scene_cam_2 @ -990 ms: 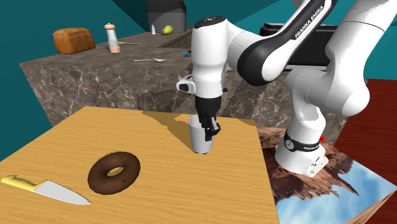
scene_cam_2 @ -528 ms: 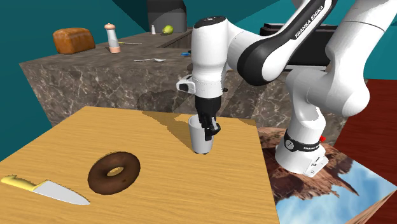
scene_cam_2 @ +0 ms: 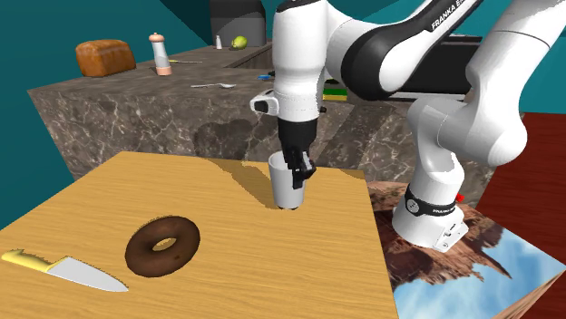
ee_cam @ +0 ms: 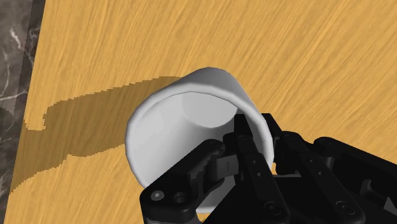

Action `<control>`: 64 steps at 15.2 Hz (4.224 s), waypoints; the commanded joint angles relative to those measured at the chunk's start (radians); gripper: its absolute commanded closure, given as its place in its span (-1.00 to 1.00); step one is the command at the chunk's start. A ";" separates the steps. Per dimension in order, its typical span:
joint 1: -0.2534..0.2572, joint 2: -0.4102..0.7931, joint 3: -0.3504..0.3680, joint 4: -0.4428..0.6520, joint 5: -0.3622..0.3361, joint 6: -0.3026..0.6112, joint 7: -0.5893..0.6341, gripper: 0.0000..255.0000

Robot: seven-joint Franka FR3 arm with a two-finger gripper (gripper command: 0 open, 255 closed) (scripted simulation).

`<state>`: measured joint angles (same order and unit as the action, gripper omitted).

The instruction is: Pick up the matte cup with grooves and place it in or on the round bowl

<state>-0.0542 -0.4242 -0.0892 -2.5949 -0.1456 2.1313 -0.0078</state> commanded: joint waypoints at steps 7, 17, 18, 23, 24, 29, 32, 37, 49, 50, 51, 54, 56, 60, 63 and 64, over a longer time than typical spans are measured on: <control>0.000 -0.050 0.002 0.074 0.006 -0.123 -0.014 1.00; 0.009 0.002 0.010 0.235 0.021 -0.232 -0.019 1.00; 0.012 0.043 0.012 0.274 0.025 -0.231 -0.017 1.00; 0.024 0.239 0.018 0.485 0.042 -0.247 -0.011 1.00; 0.025 0.278 0.020 0.530 0.046 -0.253 -0.011 1.00; 0.032 0.475 0.025 0.780 0.062 -0.307 -0.009 1.00; 0.034 0.600 0.028 0.954 0.070 -0.356 -0.010 1.00; 0.034 0.839 0.032 1.316 0.084 -0.480 -0.012 1.00; 0.034 0.883 0.034 1.239 0.085 -0.359 -0.003 1.00; 0.034 0.884 0.034 1.227 0.085 -0.346 -0.002 1.00; 0.034 0.885 0.034 1.215 0.085 -0.333 -0.001 1.00; 0.034 0.889 0.034 1.182 0.084 -0.295 0.001 1.00; 0.034 0.894 0.034 1.162 0.084 -0.271 0.003 1.00; 0.033 0.899 0.034 1.144 0.084 -0.249 0.005 1.00; 0.033 0.899 0.034 1.144 0.084 -0.249 0.005 1.00; 0.033 0.899 0.034 1.144 0.084 -0.249 0.005 1.00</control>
<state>-0.0208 0.4749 -0.0551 -1.4508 -0.0617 1.8823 -0.0032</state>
